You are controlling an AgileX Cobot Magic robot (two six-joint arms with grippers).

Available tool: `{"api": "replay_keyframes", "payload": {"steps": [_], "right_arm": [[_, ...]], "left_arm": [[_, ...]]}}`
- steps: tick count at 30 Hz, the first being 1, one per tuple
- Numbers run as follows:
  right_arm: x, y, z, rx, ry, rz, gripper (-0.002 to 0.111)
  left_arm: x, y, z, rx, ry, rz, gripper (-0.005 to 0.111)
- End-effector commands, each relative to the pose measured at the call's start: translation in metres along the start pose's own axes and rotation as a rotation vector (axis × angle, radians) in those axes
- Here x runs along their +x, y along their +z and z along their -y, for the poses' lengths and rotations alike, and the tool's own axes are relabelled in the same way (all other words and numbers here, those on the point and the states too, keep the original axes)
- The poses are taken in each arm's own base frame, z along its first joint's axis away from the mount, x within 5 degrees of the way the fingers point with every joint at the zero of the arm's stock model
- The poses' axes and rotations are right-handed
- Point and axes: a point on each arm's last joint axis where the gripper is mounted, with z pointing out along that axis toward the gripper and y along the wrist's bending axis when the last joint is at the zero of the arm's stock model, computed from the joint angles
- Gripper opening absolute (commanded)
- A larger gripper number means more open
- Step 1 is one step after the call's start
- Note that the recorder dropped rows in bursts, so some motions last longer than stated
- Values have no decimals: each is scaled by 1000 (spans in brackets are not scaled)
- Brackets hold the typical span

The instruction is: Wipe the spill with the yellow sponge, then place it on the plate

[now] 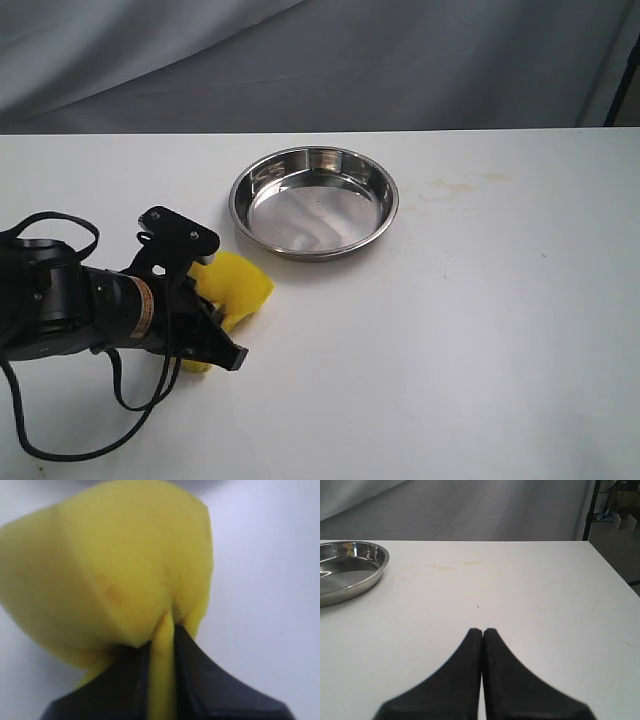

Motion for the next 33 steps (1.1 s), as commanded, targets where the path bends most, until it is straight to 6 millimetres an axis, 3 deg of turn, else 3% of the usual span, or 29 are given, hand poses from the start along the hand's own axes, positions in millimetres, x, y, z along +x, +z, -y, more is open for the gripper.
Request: {"api": "replay_keyframes", "payload": {"steps": [1, 7, 20, 33], "right_arm": [[1, 0, 0, -2, -2, 5, 0], [1, 0, 0, -2, -2, 5, 0], [1, 0, 0, -2, -2, 5, 0], [1, 0, 0, -2, -2, 5, 0]], "left_arm": [[-8, -19, 3, 2, -22, 61, 0], [-19, -43, 2, 4, -114, 146, 0], [4, -25, 4, 16, -154, 54, 0], [25, -17, -51, -138, -373, -67, 0]]}}
